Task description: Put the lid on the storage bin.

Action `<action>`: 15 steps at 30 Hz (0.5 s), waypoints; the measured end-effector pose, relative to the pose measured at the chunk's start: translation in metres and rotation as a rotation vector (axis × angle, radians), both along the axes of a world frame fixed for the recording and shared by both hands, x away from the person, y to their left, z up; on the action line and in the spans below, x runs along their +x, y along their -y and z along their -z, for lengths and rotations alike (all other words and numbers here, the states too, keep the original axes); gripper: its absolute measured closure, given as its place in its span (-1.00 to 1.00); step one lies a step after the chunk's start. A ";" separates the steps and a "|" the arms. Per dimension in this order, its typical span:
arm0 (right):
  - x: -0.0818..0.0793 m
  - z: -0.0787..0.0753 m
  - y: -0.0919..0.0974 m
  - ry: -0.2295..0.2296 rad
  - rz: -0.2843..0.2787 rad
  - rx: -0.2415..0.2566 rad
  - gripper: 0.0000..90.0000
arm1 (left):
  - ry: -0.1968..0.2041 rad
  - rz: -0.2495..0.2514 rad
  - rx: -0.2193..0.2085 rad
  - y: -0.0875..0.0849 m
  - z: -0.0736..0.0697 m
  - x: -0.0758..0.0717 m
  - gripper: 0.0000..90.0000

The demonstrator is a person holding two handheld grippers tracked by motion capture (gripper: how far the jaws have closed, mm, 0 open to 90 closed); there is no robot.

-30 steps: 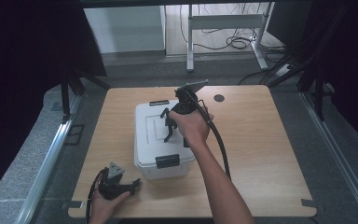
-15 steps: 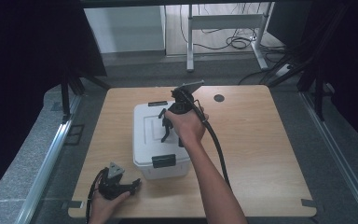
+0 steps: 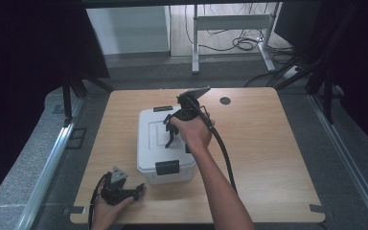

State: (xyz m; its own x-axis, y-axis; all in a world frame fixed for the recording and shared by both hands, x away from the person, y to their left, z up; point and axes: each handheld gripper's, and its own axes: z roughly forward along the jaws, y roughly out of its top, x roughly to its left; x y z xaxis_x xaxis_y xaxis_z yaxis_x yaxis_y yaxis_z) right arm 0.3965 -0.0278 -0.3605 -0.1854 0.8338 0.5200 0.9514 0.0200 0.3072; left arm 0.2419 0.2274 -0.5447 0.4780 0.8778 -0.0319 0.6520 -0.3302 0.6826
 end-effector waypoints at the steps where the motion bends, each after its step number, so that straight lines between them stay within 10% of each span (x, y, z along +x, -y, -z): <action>1: -0.002 -0.003 0.003 0.049 -0.029 0.006 0.36 | -0.001 0.001 0.001 0.000 0.000 0.000 -0.73; 15: -0.032 -0.005 0.055 0.317 -0.119 0.100 -0.09 | 0.000 0.000 0.000 0.000 0.000 0.000 -0.73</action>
